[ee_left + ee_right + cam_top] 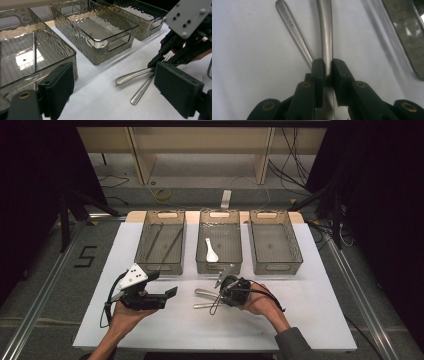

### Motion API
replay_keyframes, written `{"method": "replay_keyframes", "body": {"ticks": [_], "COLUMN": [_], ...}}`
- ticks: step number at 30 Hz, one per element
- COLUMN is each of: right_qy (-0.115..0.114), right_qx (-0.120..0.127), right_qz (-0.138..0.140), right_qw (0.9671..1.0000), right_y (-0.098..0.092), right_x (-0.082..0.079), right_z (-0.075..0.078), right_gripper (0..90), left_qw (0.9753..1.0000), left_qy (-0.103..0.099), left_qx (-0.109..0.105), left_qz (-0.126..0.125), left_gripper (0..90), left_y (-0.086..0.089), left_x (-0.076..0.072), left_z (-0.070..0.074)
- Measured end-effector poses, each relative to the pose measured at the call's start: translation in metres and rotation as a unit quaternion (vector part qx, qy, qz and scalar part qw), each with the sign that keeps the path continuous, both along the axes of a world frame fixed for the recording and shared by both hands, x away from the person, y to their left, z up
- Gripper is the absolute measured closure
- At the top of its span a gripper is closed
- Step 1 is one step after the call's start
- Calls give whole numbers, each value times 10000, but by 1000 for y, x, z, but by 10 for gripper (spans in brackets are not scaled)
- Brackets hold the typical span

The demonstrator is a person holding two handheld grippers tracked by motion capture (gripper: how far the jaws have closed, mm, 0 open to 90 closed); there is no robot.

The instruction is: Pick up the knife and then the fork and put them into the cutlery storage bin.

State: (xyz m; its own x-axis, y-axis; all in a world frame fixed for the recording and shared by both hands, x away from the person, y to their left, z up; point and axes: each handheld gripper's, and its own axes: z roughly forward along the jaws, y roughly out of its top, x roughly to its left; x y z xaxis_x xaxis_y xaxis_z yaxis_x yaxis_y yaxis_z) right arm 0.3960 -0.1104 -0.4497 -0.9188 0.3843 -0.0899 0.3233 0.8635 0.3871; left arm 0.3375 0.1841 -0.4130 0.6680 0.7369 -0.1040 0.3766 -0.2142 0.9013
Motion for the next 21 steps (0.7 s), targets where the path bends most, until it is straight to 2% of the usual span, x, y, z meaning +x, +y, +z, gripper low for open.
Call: {"method": "replay_keyframes", "body": {"ticks": [8, 13, 21], "right_qy": [-110, -210, -407], "right_qx": [192, 416, 702], "right_qz": [-263, -357, -610], "right_qw": [9994, 9983, 9948], "right_y": [-9, -18, -32], "right_x": [2, 4, 8], "right_z": [12, 23, 46], "right_gripper": [806, 805, 805], "left_qw": [10000, 9999, 9999], "left_qy": [9, 11, -2], "left_qx": [-78, -104, -99], "left_qz": [30, 32, 57], "left_gripper": [159, 158, 158], "left_y": [1, 2, 2], "left_x": [0, 0, 1], "left_z": [0, 1, 0]}}
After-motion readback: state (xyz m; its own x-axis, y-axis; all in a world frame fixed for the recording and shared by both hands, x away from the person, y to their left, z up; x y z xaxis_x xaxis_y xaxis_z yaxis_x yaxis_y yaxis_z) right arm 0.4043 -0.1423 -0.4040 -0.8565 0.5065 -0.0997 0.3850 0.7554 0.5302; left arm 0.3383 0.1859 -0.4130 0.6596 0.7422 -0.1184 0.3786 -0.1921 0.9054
